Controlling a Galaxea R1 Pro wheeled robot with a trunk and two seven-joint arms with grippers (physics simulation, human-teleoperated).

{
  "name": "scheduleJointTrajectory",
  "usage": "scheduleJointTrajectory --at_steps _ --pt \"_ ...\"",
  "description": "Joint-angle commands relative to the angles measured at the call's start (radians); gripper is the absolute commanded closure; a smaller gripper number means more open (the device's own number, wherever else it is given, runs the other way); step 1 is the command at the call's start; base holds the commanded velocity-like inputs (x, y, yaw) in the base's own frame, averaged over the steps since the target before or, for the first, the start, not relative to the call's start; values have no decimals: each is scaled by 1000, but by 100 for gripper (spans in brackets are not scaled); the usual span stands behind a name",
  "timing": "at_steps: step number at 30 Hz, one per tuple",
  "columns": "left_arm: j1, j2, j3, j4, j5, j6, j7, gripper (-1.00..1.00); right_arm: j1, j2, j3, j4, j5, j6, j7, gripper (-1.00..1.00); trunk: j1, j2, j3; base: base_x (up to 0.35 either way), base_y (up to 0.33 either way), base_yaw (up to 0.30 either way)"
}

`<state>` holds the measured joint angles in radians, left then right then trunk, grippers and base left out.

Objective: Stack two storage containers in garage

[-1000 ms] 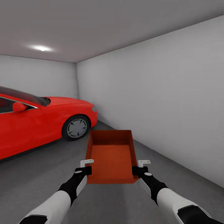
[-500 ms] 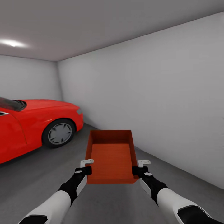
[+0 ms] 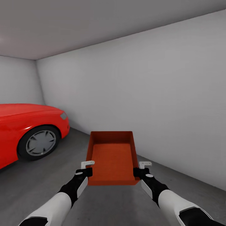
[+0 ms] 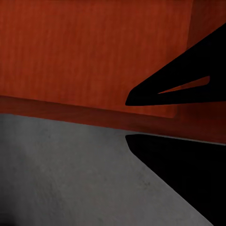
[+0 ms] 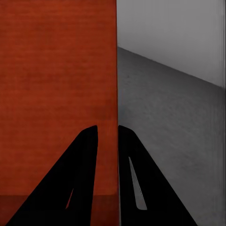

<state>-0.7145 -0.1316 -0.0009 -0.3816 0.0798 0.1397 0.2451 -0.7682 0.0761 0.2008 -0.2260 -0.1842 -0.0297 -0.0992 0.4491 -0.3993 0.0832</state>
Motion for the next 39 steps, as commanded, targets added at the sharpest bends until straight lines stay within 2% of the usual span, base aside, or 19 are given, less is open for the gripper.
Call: scheduleJointTrajectory --at_steps 1,39 --pt "0 36 19 -7 -18 1 40 100 0 -4 -18 4 -11 -4 -8 100 1 -1 0 320 100 -277" --pt "0 36 18 -7 -18 1 40 100 0 -4 -18 4 -11 -4 -8 100 1 -1 4 320 106 -277"
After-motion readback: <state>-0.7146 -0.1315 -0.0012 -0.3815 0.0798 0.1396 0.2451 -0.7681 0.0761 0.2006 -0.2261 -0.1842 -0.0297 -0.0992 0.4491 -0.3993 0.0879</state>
